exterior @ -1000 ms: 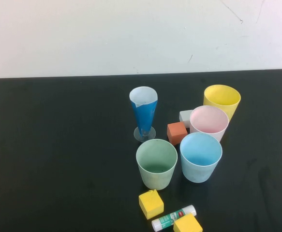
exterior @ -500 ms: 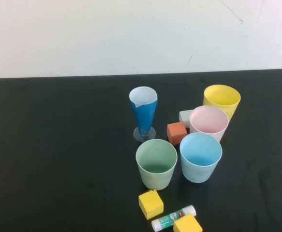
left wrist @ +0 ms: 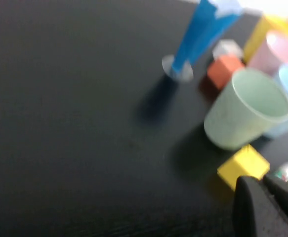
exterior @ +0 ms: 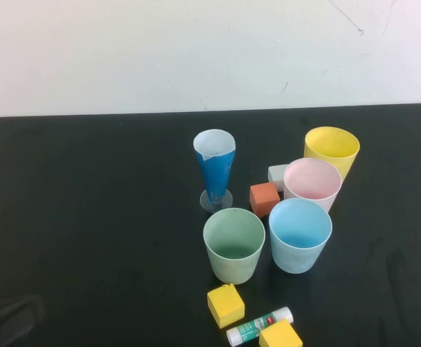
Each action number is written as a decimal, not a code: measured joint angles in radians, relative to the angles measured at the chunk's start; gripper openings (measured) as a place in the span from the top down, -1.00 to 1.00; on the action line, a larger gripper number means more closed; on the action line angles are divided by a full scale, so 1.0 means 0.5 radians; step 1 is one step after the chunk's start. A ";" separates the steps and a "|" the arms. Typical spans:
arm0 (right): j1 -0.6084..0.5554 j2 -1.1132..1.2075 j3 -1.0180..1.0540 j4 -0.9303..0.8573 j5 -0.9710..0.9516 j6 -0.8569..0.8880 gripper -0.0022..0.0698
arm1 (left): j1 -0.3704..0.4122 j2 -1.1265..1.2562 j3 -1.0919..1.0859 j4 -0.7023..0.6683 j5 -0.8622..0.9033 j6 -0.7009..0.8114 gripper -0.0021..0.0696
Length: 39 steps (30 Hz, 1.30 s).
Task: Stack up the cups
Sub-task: Pick up the green cup
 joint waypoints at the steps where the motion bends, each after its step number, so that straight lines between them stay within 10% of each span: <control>1: 0.000 0.000 0.000 0.004 0.003 -0.013 0.95 | 0.000 0.103 -0.096 0.022 0.078 0.073 0.95; 11: 0.000 0.000 0.000 0.035 0.020 -0.070 0.95 | -0.063 0.985 -0.982 0.549 0.793 0.107 0.95; 22: 0.000 0.000 0.000 0.038 0.020 -0.130 0.95 | -0.786 1.671 -1.604 1.273 1.011 -0.391 0.95; 30: 0.000 0.000 0.000 0.039 0.020 -0.138 0.95 | -1.147 2.177 -1.952 1.350 1.036 -0.469 0.95; 39: 0.000 0.000 0.000 0.039 0.020 -0.143 0.95 | -1.206 2.612 -2.252 1.284 1.041 -0.585 0.93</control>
